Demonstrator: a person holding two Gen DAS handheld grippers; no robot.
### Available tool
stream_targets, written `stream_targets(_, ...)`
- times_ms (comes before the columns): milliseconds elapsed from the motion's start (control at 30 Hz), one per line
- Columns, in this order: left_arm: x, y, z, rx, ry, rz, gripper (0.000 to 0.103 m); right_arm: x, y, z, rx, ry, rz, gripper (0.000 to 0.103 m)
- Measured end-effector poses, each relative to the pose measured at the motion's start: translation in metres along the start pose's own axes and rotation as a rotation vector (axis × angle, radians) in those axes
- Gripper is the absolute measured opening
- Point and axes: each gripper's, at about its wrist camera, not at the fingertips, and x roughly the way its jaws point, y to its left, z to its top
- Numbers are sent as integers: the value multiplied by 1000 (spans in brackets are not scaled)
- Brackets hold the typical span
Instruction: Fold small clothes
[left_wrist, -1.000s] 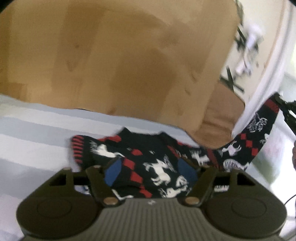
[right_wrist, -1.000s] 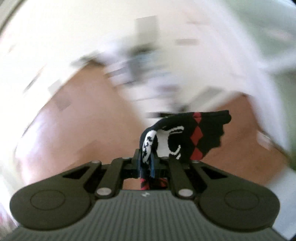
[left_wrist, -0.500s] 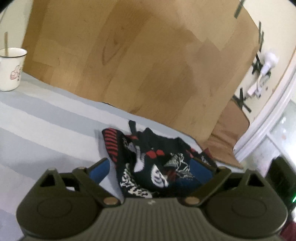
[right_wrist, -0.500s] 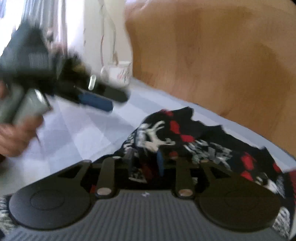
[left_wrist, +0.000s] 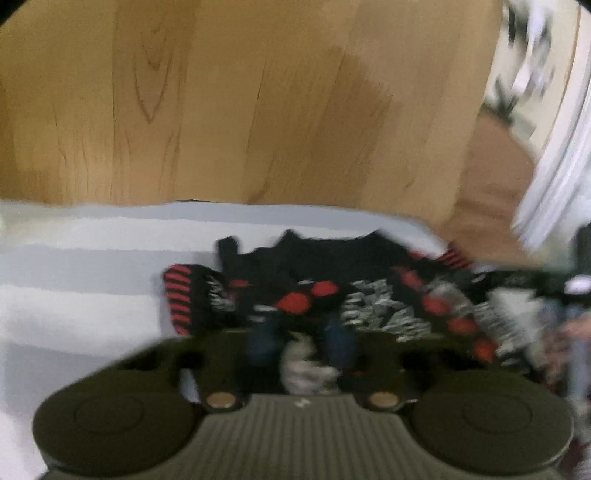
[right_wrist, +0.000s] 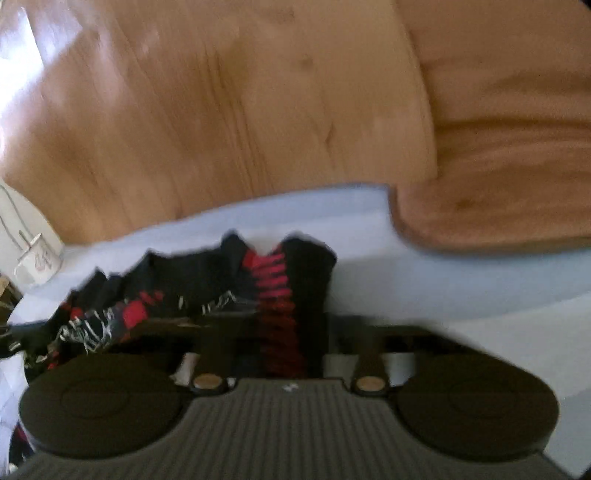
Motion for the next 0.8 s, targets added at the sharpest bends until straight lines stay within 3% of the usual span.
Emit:
stream_targets(100, -5, -10, -1, 36, -109, 73, 9, -33, -7, 3, 50, -217, 15, 17)
stream_targets(167, -8, -11, -2, 29, -175, 104, 9, -41, -11, 1, 70, -277, -17, 17)
stream_targets(267, 19, -6, -5, -12, -102, 143, 9, -9, -12, -12, 28, -91, -116, 25)
stream_targets(333, 28, 0, -10, -35, -87, 141, 17, -12, -14, -15, 40, -105, -113, 40)
stream_targets(367, 27, 3, -12, -43, -89, 127, 17, -18, -17, -15, 62, -113, -111, 43)
stream_targets(433, 23, 13, -13, -87, -90, 96, 30, -36, -19, -15, 87, -168, -73, 43)
stream_targets(600, 23, 29, -14, -173, -83, 30, 32, -89, -10, -10, 28, -147, 0, 43)
stream_targets(800, 16, 18, -14, -147, -99, -2, 61, -155, -15, -61, 29, -77, 16, 45)
